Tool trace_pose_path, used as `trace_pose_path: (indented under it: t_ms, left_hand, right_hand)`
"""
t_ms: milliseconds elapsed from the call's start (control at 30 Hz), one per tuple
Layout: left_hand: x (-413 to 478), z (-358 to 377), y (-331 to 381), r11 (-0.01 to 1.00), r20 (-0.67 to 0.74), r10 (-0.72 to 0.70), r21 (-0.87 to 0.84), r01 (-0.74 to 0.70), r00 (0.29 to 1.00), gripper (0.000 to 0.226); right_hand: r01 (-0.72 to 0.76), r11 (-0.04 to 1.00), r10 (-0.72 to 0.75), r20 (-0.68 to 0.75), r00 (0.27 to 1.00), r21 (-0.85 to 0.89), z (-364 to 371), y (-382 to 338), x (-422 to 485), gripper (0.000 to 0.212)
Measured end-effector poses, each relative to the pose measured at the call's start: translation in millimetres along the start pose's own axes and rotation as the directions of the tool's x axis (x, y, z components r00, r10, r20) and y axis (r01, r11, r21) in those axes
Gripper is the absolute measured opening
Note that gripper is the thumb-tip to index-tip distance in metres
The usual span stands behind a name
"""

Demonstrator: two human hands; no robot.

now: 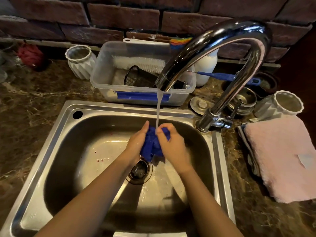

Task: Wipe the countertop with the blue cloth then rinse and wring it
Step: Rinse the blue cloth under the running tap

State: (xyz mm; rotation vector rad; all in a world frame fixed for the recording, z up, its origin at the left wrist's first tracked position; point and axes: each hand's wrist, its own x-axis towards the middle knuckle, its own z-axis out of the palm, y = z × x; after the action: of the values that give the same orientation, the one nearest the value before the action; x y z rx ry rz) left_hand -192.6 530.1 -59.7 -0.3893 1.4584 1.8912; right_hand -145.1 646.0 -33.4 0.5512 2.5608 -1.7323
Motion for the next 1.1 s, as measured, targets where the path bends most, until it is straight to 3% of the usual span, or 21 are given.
trace_pose_path:
  t_ms: [67,167,267,400,500,567,633,733,833,967,1033,1100]
  left_hand:
    - [3.4,7.6,2.7,0.998,-0.059,0.005,-0.063,-0.009,0.998,0.038]
    - [2.4,19.8,3.3,0.987,-0.006,-0.016,-0.159,0.015,1.0,0.03]
    - [2.0,26.0,2.8,0.999,-0.088,0.037,-0.032,-0.04,0.995,0.029]
    - [2.4,25.8,7.9,0.975,-0.152,0.111,0.207,-0.078,0.982,0.042]
    - [8.6,23.0,20.8,0.97,-0.2,0.13,0.23,-0.083,0.971,0.033]
    - [15.0,22.3,32.8,0.991,-0.2,0.064,0.131,-0.038,0.978,0.026]
    - [15.0,24.2,35.4,1.0,-0.179,-0.018,0.008,0.02,0.984,0.026]
    - [8.9,33.6,22.5,0.998,-0.128,-0.001,-0.065,-0.007,0.992,0.028]
    - [-1.4,39.8,16.1,0.998,-0.079,0.053,-0.028,-0.055,0.995,0.023]
    - [-0.6,37.6,16.3,0.994,-0.103,0.069,0.093,-0.059,0.992,0.021]
    - [-0.4,37.3,22.5,0.983,-0.101,0.078,0.172,-0.059,0.992,0.028]
    - [1.4,35.3,30.5,0.986,-0.131,0.07,0.157,-0.049,0.989,0.028]
  right_hand:
    - [0.087,0.99,-0.085,0.023,0.996,-0.107,15.2,-5.4,-9.6,0.019]
    - [0.043,0.987,-0.056,-0.076,0.996,-0.158,21.1,-14.0,1.8,0.021]
    - [-0.09,0.966,0.062,-0.122,0.991,-0.243,12.9,-10.9,22.9,0.025]
    - [-0.157,0.91,0.163,-0.018,0.986,-0.384,7.8,-7.5,31.1,0.034]
    - [0.021,0.93,-0.009,0.033,0.999,-0.368,-1.6,-10.3,20.3,0.026]
    - [0.194,0.919,-0.174,0.087,0.981,-0.344,-1.8,-16.4,4.7,0.024]
    - [0.22,0.937,-0.197,0.108,0.974,-0.272,6.2,-25.3,-6.1,0.027]
    - [0.01,0.987,-0.025,-0.097,0.995,-0.16,16.6,-35.5,2.3,0.028]
    - [-0.138,0.977,0.084,-0.297,0.951,-0.165,17.4,-26.8,20.4,0.035]
    - [-0.295,0.953,0.277,-0.204,0.939,-0.067,13.7,-5.3,30.9,0.034]
    - [-0.223,0.963,0.199,-0.159,0.967,-0.154,6.9,-2.3,24.4,0.034]
    - [-0.005,0.94,-0.035,-0.11,0.993,-0.342,0.2,-5.9,12.4,0.034]
